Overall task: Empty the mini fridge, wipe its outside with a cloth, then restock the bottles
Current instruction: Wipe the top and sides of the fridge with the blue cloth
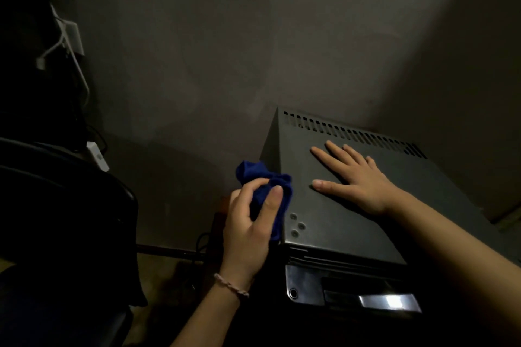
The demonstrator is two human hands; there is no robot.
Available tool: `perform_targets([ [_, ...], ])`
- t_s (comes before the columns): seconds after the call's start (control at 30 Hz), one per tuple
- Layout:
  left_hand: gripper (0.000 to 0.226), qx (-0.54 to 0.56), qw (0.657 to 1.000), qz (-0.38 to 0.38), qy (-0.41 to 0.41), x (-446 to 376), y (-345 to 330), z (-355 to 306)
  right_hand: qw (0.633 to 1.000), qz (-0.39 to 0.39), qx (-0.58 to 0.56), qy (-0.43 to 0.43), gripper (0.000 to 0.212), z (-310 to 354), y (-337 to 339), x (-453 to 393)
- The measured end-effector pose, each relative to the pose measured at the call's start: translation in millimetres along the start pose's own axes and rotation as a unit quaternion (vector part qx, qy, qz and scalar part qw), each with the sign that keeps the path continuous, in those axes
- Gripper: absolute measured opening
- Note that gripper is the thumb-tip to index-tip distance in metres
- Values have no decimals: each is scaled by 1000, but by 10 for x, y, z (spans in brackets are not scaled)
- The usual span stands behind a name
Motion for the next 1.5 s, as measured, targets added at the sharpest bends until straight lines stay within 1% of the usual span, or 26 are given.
perform_targets([
  [0.1, 46, -6, 1000, 10, -25, -66, -8, -174, 1000, -1, 5, -2, 91, -2, -1, -12],
  [0.23, 47, -25, 999, 20, -39, -484, -109, -178, 1000, 0, 8, 1, 91, -6, -2, -16],
  [0.33, 43, 1, 999, 41, 0, -986, -241, -145, 1000, 0, 6, 2, 91, -8, 2, -9],
  [0.43, 51, 27, 997, 67, 33, -1471, -382, -61, 1000, 3, 6, 0, 90, -12, 7, -17],
  [0.53, 52, 48, 996, 57, 54, -1782, -475, 29, 1000, 0, 2, 1, 87, -21, 5, -24],
  [0.6, 48, 55, 995, 50, 65, -1887, -504, 147, 1000, -2, 0, 3, 86, -23, 2, -20],
  [0.63, 41, 47, 995, 52, 68, -1903, -508, 231, 1000, -3, -1, 3, 86, -23, 1, -17],
  [0.7, 30, 25, 995, 55, 80, -1846, -488, 453, 1000, -4, -2, 3, 86, -19, 1, -16],
  [0.77, 32, -6, 993, 61, 101, -1652, -442, 696, 1000, -5, -2, 5, 87, -12, 4, -13],
  [0.83, 33, -23, 993, 54, 99, -1314, -362, 854, 1000, -8, -3, 6, 88, -11, 4, -9],
  [0.9, 26, -12, 996, 36, 84, -899, -272, 897, 1000, -9, -4, 6, 88, -5, -2, -7],
  [0.97, 16, 8, 998, 16, 59, -479, -185, 776, 1000, -9, -2, 2, 88, -4, -5, -5],
  [1.03, 12, 30, 999, 8, 28, -113, -87, 525, 1000, -9, 1, 0, 89, -6, -5, -5],
  [1.17, 37, 37, 997, 23, -57, 356, 98, -35, 1000, -12, 3, -2, 90, 2, -8, 4],
  [1.23, 45, 12, 997, 30, -73, 425, 134, -197, 1000, -15, 3, -1, 92, 9, -11, 9],
  [1.27, 46, 0, 996, 32, -78, 423, 137, -246, 1000, -15, 4, 0, 93, 11, -10, 15],
  [1.4, 43, -16, 993, 50, -109, 221, 112, -344, 1000, -13, 7, 7, 94, 22, -21, 33],
  [1.5, 34, -7, 994, 58, -93, -145, 21, -298, 999, -11, -3, 30, 94, 35, -18, 45],
])
Point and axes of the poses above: each hand's wrist, its own x-axis away from the middle knuckle, its own y-axis out of the back of the hand, z = x × y, the point moved 1 cm from there along -x, towards the middle knuckle, and after that the axes turned 14 degrees about -x, right-handed, at the moved point
